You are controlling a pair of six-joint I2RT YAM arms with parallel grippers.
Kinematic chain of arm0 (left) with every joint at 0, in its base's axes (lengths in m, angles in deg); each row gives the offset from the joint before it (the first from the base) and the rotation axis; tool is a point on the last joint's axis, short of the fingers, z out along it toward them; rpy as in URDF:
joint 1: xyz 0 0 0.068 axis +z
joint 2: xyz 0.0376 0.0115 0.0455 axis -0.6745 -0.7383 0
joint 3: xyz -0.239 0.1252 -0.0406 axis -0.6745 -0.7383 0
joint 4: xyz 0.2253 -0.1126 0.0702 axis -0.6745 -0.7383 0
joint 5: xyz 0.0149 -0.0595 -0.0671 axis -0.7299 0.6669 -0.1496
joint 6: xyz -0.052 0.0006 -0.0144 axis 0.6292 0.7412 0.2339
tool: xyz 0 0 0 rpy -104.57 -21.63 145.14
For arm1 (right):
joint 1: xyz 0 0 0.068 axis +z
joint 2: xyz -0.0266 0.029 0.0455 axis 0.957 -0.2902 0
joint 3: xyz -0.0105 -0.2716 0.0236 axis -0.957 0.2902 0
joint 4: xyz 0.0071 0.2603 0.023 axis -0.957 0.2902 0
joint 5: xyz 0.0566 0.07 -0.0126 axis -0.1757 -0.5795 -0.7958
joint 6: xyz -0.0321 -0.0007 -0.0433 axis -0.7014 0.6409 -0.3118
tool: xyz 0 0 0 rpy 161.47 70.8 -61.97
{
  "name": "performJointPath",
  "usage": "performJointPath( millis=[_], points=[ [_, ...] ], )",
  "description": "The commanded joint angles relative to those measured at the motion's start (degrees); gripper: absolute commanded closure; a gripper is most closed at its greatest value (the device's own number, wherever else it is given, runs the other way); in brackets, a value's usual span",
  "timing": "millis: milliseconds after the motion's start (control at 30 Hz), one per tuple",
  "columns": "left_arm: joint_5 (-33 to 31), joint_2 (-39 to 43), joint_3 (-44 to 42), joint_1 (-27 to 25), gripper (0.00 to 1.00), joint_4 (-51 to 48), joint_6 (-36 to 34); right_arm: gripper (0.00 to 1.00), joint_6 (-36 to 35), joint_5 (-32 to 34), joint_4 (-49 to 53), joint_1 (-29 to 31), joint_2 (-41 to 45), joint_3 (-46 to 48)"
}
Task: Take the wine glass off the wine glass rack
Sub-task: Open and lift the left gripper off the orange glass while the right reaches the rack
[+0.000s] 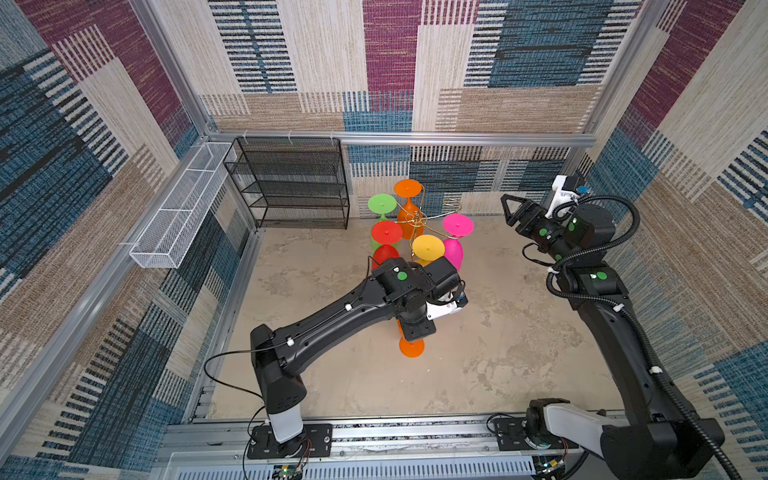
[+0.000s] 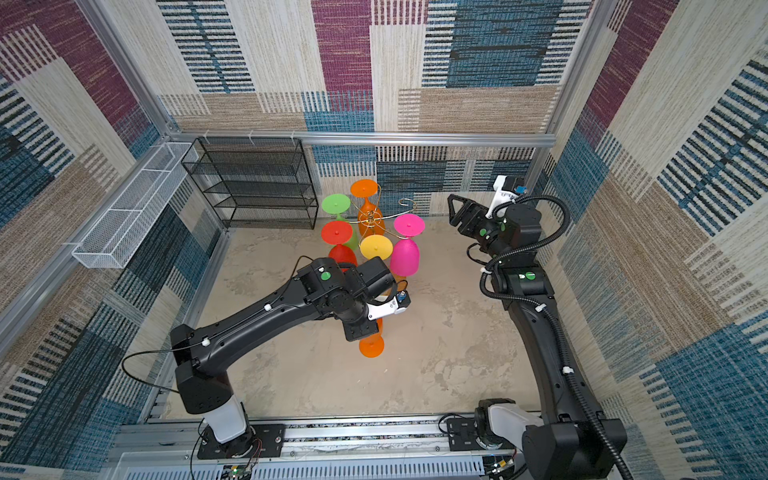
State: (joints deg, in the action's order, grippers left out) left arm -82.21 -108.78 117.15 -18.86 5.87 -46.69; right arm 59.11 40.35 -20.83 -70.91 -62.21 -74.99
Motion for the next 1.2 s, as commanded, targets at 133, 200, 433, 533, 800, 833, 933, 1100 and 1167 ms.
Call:
performJointPath(
  millis=[133, 200, 433, 533, 800, 833, 933, 1100, 1167],
  points=[
    [0.33, 11.97, 2.41, -0.21, 0.51, 1.03, 0.74, 0.22, 5.0, -12.37, -2.76, -0.02, -2.37, 0.72],
    [0.01, 17.32, -0.29, -0.17, 0.51, 6.32, -0.05, 0.22, 5.84, -14.36, -3.27, 0.0, -3.33, 1.24],
    [-10.14, 34.72, -15.63, 0.27, 0.3, 30.39, -1.53, 0.23, 7.91, -18.84, -5.57, 0.07, -5.85, 3.53],
    [-14.43, 35.99, -18.15, 0.83, 0.27, 34.19, -1.17, 0.24, 10.13, -21.21, -8.49, 0.07, -6.47, 5.33],
    [-17.29, 35.6, -20.4, 3.46, 0.27, 38.28, -0.23, 0.33, 11.47, -21.95, -10.62, 1.78, -8.05, 4.75],
    [-17.03, 35.69, -20.66, 3.97, 0.27, 38.73, -0.06, 0.34, 11.54, -21.91, -10.61, 2.14, -8.29, 4.48],
    [-15.96, 35.8, -21.3, 5.15, 0.27, 39.19, 0.42, 0.35, 11.46, -21.87, -10.7, 3.34, -9.2, 3.83],
    [-14.57, 36.18, -22.34, 6.25, 0.27, 39.18, 1.11, 0.41, 11.54, -21.85, -10.68, 4.54, -10.54, 2.97],
    [-14.28, 36.47, -22.83, 6.46, 0.27, 39.23, 1.17, 0.43, 11.65, -21.96, -10.75, 4.72, -10.98, 2.61]
  ],
)
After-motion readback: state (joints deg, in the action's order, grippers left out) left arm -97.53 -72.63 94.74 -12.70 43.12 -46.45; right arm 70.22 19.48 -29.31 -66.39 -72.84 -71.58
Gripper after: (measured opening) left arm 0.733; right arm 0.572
